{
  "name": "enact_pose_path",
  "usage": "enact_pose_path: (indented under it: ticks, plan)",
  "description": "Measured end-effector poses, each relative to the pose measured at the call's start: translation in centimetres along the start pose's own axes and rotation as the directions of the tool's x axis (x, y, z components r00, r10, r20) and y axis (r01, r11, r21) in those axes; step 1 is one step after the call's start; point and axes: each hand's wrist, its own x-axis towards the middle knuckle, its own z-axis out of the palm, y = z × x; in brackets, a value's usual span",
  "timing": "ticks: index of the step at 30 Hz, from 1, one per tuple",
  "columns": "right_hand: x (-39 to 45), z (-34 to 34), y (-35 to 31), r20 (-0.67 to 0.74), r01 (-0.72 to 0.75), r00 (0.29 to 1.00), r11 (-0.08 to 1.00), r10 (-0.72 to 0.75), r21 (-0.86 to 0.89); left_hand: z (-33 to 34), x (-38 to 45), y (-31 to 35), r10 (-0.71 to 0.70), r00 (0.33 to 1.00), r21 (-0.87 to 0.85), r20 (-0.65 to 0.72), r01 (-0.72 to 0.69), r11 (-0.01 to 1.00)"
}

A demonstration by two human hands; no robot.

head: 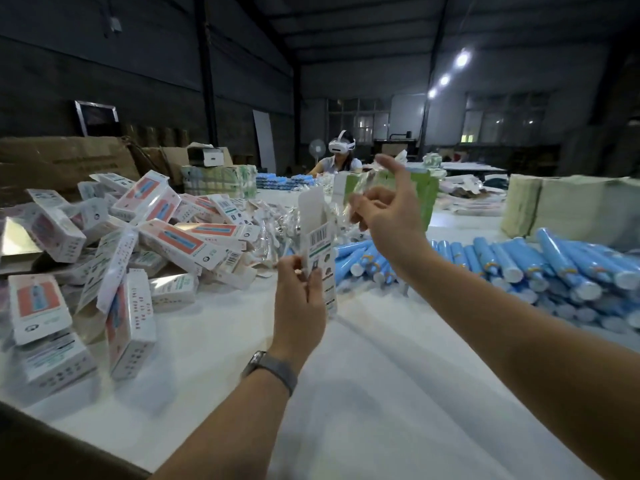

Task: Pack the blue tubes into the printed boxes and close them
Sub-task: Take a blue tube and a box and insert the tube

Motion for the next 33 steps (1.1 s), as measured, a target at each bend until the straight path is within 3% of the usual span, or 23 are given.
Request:
enact_pose_path:
  ticks: [4,7,10,13,19,24,28,33]
  plan:
    - [-0.4,-0.6,-3.1,-0.005,0.168,0.986,0.986,-0.168,-0.002,0.2,-0.3,0.0,0.013,0.997,-0.043,0.072,-0.009,0.999]
    - [-0.8,-0.6,-3.2,0.077,0.296,0.955,0.918,-0.287,-0.264,0.3,-0.8,0.2,0.040,0.990,-0.044,0.136,-0.034,0.998]
    - [-1.6,-1.0,-2.1,0.182,0.410,0.908,0.713,-0.377,-0.568,0.3,-0.9,0.1,0.067,0.986,-0.016,0.150,-0.065,0.998]
    - [-2.2,-1.8,-0.5,0.237,0.398,0.916,0.655,-0.324,-0.642,0.2,-1.0,0.3,0.102,0.982,0.004,0.156,-0.104,0.995]
    - [-3.0,-2.7,0.3,0.207,0.269,0.961,0.796,-0.183,-0.543,0.3,-1.1,0.7,0.100,0.978,-0.030,0.182,-0.096,0.995]
    - [-3.4,-1.6,-0.1,0.148,-0.030,0.987,0.981,0.059,-0.193,0.4,-1.3,0.9,0.085,0.974,-0.117,0.212,-0.061,0.991]
    - [-4.0,-0.6,-0.5,0.124,-0.120,0.984,0.991,0.126,-0.051,0.2,-1.4,1.9,0.131,0.969,-0.173,0.210,-0.095,0.980]
    - [-5.4,0.9,-0.9,0.122,-0.080,0.989,0.996,0.083,-0.035,-0.2,-1.4,3.3,0.194,0.969,-0.275,0.154,-0.147,0.950]
